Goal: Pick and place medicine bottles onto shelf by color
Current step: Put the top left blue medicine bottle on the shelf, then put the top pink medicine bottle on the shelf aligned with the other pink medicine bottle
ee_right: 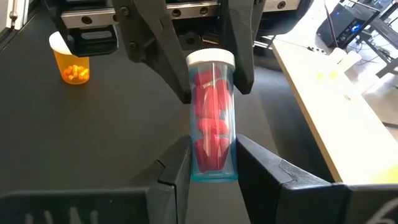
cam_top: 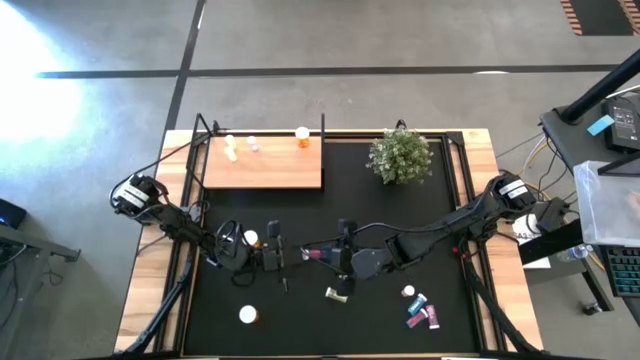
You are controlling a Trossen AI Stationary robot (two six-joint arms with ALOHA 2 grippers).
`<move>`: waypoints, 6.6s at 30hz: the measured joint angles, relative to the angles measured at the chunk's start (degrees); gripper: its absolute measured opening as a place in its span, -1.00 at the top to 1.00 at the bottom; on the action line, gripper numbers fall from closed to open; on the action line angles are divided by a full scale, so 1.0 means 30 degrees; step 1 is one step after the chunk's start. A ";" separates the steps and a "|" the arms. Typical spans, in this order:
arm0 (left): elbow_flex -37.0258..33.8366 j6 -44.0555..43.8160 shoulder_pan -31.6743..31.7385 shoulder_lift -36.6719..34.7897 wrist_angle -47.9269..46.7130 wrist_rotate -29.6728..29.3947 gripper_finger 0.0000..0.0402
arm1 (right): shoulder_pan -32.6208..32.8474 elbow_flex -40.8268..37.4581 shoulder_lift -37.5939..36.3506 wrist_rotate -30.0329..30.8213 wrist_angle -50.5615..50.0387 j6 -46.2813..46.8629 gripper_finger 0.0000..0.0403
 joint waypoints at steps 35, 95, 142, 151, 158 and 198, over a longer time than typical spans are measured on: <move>0.0023 -0.0408 0.2978 -0.3071 -0.2902 -0.8650 0.49 | 0.0007 -0.0216 -0.6876 0.1552 -1.0940 0.6384 -0.20; 1.2211 -0.7418 2.3550 0.0554 -3.2822 0.8141 0.49 | -0.3126 -1.0979 -1.8078 0.5783 -1.1286 0.6874 -0.21; 1.1985 -0.6776 2.3642 0.0546 -3.2745 0.9110 0.49 | -0.3126 -1.0979 -1.8076 0.5523 -1.1299 0.6870 -0.21; 1.1974 -0.6812 2.3642 0.0546 -3.2378 0.9117 0.23 | -0.3126 -1.0979 -1.8076 0.5523 -1.1306 0.6870 -0.21; 1.2057 -0.6841 2.3642 0.0539 -3.2312 0.9113 0.08 | -0.3126 -1.0972 -1.8076 0.5523 -1.1299 0.6870 -0.21; 0.7162 -1.1868 0.7719 -0.4830 -2.5094 0.8964 -0.09 | -0.3121 -1.0972 -1.8076 0.5438 -1.1342 0.6128 -0.21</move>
